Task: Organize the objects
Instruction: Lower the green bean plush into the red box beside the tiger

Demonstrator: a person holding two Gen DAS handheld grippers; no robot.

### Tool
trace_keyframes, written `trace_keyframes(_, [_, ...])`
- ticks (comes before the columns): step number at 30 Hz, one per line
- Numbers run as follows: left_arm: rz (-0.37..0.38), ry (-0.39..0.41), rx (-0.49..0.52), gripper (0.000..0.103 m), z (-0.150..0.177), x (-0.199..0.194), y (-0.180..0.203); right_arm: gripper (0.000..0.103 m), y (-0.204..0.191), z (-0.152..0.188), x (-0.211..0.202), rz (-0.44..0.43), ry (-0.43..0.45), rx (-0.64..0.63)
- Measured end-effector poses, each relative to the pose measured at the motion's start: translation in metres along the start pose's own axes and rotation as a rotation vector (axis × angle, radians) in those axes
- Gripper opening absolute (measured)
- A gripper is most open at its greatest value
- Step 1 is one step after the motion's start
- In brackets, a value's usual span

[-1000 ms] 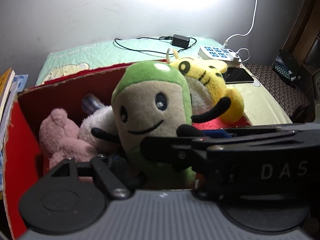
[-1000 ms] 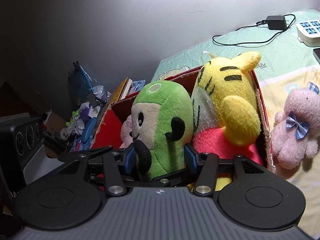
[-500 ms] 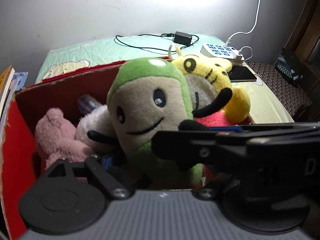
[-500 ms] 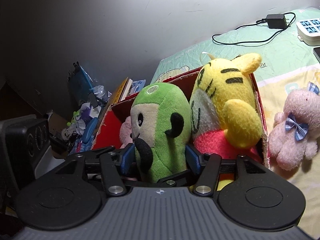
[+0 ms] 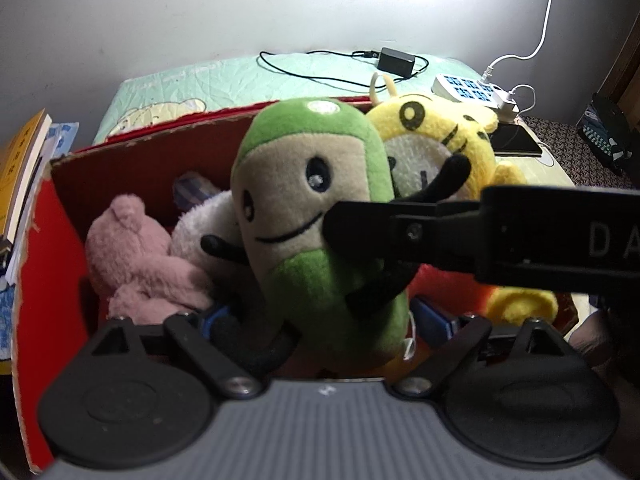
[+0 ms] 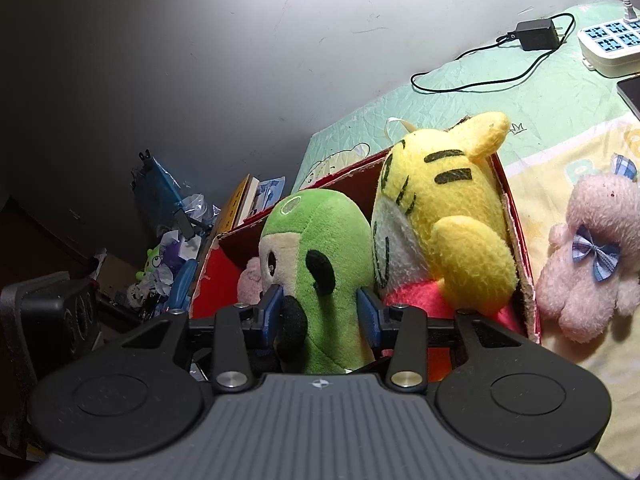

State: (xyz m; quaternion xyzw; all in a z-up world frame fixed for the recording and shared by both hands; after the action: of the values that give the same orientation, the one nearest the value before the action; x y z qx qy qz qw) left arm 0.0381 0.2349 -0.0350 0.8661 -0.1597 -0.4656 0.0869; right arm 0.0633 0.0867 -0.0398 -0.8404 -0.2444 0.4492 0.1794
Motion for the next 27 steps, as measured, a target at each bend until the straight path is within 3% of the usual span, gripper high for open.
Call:
trace_keyframes(9, [-0.034,-0.025,-0.012,0.092,0.0,0.001,0.0,0.049,0.004,0.005,-0.012,0.004,0.004,0.036])
trace_keyframes(27, [-0.089,-0.007,0.011,0.091,0.01,-0.025,0.012,0.049,0.006,0.02,-0.045,0.067,0.081,-0.004])
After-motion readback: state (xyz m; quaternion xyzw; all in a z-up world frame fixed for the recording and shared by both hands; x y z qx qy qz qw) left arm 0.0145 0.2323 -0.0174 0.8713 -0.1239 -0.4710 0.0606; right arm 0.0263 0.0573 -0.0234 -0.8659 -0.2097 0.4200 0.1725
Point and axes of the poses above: each gripper's, at about its wrist camera, not at the fingertips, and x roughly the way its jaws point, y to its right, z to its underside, the point moved 1 cm from there along x, roughly the way its jaws point, and after that the axes turned 13 degrees about z, right-handed, at the moved point
